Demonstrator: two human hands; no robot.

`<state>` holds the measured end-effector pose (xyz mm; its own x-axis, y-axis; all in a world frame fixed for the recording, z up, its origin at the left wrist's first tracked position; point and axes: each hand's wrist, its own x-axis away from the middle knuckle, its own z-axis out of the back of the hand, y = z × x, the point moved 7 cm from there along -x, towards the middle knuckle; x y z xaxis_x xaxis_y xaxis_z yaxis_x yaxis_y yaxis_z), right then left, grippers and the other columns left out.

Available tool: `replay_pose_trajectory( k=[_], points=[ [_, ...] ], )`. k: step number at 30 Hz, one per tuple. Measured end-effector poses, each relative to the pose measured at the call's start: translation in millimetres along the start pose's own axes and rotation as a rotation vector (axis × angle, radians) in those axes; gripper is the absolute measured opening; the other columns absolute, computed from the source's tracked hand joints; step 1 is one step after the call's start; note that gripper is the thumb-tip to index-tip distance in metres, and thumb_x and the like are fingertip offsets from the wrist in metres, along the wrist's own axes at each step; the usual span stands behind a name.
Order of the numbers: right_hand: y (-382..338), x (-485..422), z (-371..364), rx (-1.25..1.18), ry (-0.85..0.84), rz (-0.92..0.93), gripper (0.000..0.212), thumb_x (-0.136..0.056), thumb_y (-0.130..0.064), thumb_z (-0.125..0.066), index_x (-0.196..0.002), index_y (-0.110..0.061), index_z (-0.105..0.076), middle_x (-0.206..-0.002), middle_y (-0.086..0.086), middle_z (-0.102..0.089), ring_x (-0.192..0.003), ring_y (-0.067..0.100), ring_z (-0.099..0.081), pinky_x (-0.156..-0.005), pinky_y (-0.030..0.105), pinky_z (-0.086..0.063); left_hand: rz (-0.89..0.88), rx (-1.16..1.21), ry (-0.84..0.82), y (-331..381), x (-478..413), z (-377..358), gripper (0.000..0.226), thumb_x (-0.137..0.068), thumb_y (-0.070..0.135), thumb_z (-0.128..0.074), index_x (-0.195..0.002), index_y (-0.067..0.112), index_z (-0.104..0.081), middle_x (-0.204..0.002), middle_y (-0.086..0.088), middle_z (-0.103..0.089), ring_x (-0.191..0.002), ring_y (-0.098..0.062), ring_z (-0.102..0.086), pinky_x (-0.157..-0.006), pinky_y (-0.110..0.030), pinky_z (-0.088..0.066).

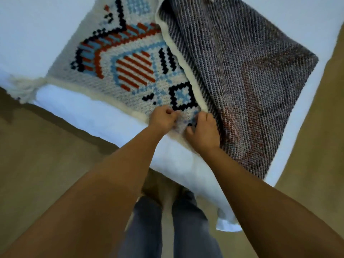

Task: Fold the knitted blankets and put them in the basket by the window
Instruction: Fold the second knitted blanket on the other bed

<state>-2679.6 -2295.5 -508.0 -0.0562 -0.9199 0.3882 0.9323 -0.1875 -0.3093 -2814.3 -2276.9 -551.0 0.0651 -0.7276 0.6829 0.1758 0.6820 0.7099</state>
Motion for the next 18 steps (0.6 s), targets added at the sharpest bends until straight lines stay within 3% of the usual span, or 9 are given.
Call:
replay_pose_trajectory(
  k=[5,8,10,12,15,18],
  points=[
    [-30,-34,16,0.033,0.089,0.002,0.034,-0.085,-0.02,-0.056,-0.112,-0.004,-0.043,-0.117,0.015,-0.041,-0.109,0.031,-0.041,-0.082,0.037,-0.039,-0.034,-0.005,0.015,34,-28,32,0.012,-0.095,0.017,-0.055,-0.09,0.007,-0.057,-0.086,-0.011,-0.061,-0.07,-0.02,-0.059,-0.063,-0.029,-0.05],
    [-52,-62,28,0.032,0.155,0.028,0.035,-0.084,-0.018,-0.057,-0.114,-0.005,-0.045,-0.117,0.016,-0.042,-0.109,0.032,-0.041,-0.086,0.037,-0.039,-0.072,-0.08,0.098,67,-55,56,0.013,-0.095,0.024,-0.055,-0.093,0.011,-0.055,-0.09,-0.012,-0.063,-0.079,-0.025,-0.061,-0.072,-0.041,-0.054],
    [-67,-84,36,0.017,0.178,0.056,0.037,-0.084,-0.017,-0.056,-0.118,-0.005,-0.046,-0.117,0.016,-0.044,-0.109,0.032,-0.042,-0.087,0.038,-0.038,-0.077,-0.173,0.183,91,-72,72,0.025,-0.094,0.029,-0.056,-0.112,0.011,-0.055,-0.1,-0.01,-0.062,-0.088,-0.026,-0.061,-0.083,-0.043,-0.054],
    [-79,-108,45,0.015,0.181,0.072,0.039,-0.087,-0.019,-0.054,-0.122,-0.006,-0.044,-0.12,0.014,-0.045,-0.111,0.031,-0.042,-0.089,0.037,-0.037,-0.102,-0.249,0.275,124,-89,84,0.041,-0.094,0.029,-0.056,-0.129,0.009,-0.047,-0.105,-0.004,-0.057,-0.093,-0.021,-0.058,-0.083,-0.034,-0.05],
    [-96,-141,52,0.007,0.146,0.094,0.041,-0.09,-0.024,-0.053,-0.126,-0.008,-0.042,-0.124,0.012,-0.044,-0.113,0.028,-0.041,-0.092,0.036,-0.037,-0.153,-0.363,0.402,172,-113,97,0.05,-0.089,0.027,-0.061,-0.132,0.009,-0.042,-0.126,-0.01,-0.05,-0.112,-0.027,-0.053,-0.091,-0.036,-0.046],
    [-110,-170,53,-0.035,0.117,0.131,0.037,-0.091,-0.024,-0.053,-0.123,-0.006,-0.044,-0.122,0.012,-0.045,-0.112,0.028,-0.042,-0.089,0.037,-0.039,-0.229,-0.563,0.418,211,-138,93,0.066,-0.088,0.029,-0.063,-0.142,0.013,-0.03,-0.141,-0.013,-0.035,-0.129,-0.03,-0.038,-0.103,-0.04,-0.037]
  ],
)
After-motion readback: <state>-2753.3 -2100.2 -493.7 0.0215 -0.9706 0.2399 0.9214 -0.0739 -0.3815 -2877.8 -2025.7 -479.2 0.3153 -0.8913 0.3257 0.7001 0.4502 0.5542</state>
